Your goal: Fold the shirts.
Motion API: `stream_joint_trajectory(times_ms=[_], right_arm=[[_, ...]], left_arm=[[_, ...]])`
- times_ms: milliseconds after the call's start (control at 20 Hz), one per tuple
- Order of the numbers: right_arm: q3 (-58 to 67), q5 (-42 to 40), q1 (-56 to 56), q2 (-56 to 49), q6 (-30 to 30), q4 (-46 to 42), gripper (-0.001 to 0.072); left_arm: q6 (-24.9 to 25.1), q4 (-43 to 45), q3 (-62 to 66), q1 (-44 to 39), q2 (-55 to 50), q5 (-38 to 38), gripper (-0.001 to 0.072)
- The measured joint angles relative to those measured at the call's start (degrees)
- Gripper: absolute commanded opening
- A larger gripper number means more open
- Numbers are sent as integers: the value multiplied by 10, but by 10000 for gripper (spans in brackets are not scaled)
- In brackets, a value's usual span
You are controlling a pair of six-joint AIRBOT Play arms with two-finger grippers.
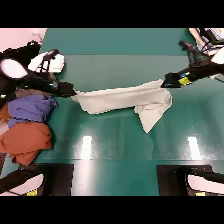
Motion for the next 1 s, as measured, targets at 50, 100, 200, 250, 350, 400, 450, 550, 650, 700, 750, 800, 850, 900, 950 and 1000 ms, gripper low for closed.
stream_joint_trajectory(times_ms=[50, 100, 200, 250, 350, 400, 450, 550, 650, 700, 750, 800, 850, 900, 950, 1000], right_arm=[[11, -16, 0, -23, -2, 0, 12], [25, -25, 0, -43, -4, 1, 12], [62, -45, 0, -81, -5, 1, 12], [81, -50, 0, -96, -6, 1, 13], [121, -62, 0, -122, -6, 1, 15], [139, -65, 0, -133, -6, 1, 66], [157, -71, 0, -143, -6, 0, 268], [186, -76, -2, -158, -6, -9, 387], [207, -76, -3, -163, -6, -1, 387], [215, -73, -7, -163, -6, 0, 387], [221, -65, -13, -161, -5, -4, 387], [226, -51, -19, -155, -5, -4, 387], [229, -37, -23, -147, -5, -1, 386], [230, -16, -31, -140, -6, 2, 386], [228, -2, -40, -132, -7, -5, 387], [219, 11, -50, -119, -9, -5, 387]], left_arm=[[3, 0, 1, 0, -22, 38, 25], [5, 0, 7, 0, -40, 70, 25], [7, 0, 30, 0, -75, 131, 25], [8, 0, 43, 0, -88, 155, 25], [9, 0, 68, 0, -110, 194, 26], [9, 0, 78, 0, -117, 207, 111], [10, 0, 86, 0, -122, 221, 393], [9, 9, 95, 3, -130, 237, 554], [10, 5, 107, 0, -133, 234, 553], [10, 10, 116, 0, -134, 218, 553], [10, 15, 125, 2, -134, 198, 553], [10, 18, 132, 2, -134, 170, 553], [10, 19, 133, 0, -135, 136, 553], [9, 19, 128, 0, -136, 107, 553], [9, 17, 115, 1, -136, 88, 552], [9, 10, 95, 2, -136, 73, 553]])
